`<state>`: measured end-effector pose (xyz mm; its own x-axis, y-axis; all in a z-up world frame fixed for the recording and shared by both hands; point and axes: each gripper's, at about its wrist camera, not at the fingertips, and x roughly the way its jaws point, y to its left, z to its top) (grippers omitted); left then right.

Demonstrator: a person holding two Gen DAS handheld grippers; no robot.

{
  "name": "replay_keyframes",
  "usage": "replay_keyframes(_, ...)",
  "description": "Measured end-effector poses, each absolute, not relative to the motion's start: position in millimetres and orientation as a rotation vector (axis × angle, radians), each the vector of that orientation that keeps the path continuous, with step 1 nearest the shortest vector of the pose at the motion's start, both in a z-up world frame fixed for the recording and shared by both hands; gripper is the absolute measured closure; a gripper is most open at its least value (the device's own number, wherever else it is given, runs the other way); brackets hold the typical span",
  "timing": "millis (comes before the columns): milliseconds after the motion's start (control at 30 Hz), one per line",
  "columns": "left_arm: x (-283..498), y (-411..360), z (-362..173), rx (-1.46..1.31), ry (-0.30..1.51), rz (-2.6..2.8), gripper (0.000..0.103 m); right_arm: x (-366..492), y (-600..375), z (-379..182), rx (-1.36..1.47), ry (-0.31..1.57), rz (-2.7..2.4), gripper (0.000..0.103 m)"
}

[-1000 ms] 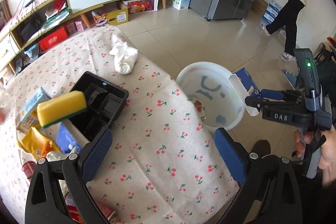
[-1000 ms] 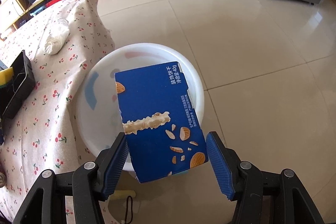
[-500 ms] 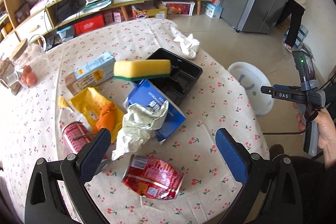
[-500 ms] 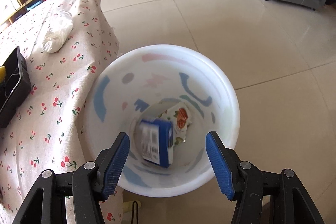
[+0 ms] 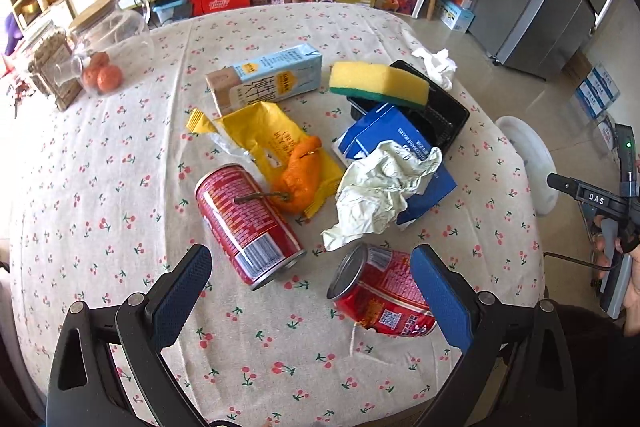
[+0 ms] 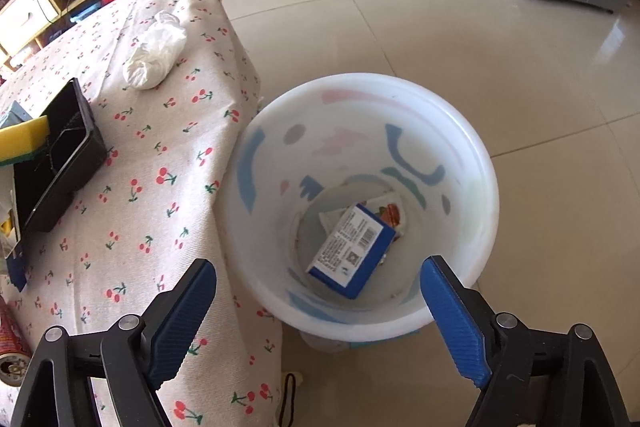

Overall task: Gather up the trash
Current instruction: 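Grasp the upright red can with the left tool while the right tool grasps the crushed red can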

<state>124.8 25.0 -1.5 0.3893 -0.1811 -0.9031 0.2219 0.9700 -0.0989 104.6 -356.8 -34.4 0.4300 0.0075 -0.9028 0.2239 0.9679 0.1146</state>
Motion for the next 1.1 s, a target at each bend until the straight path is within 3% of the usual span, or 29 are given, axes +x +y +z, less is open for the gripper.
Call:
replay_keyframes(267,144.8,55.6,-35.5,-0.135,1.295,-0.201,0.002,96.3,-331.3,-29.5,0.202,1.116,-0.077,0.015)
replay_keyframes(433,163.4,69.9,-42.7,-0.247,1.300,-0.143,0.003,94.0,-314.3,-32.3,0.154,1.127,-0.045,0.015)
replay_keyframes(600,175.9,67.9,-54.7,-0.272,1.325,-0.151,0.024,92.1,-301.3,-33.6,0.132,1.129,-0.010,0.014)
replay_keyframes(733,182.8,66.4,-61.9,-0.246,1.328,-0.139,0.030,91.6,-287.1,-29.9,0.092,1.132,0.023,0.014)
replay_keyframes(800,183.4,68.9,-63.0,-0.249,1.322,-0.146,0.043,91.8,-277.3,-26.6,0.067,1.130,0.040,0.014)
replay_keyframes(1100,145.1,87.0,-40.1,-0.207,1.242,-0.197,0.044,90.5,-214.3,-15.7,-0.034,1.104,0.162,0.014)
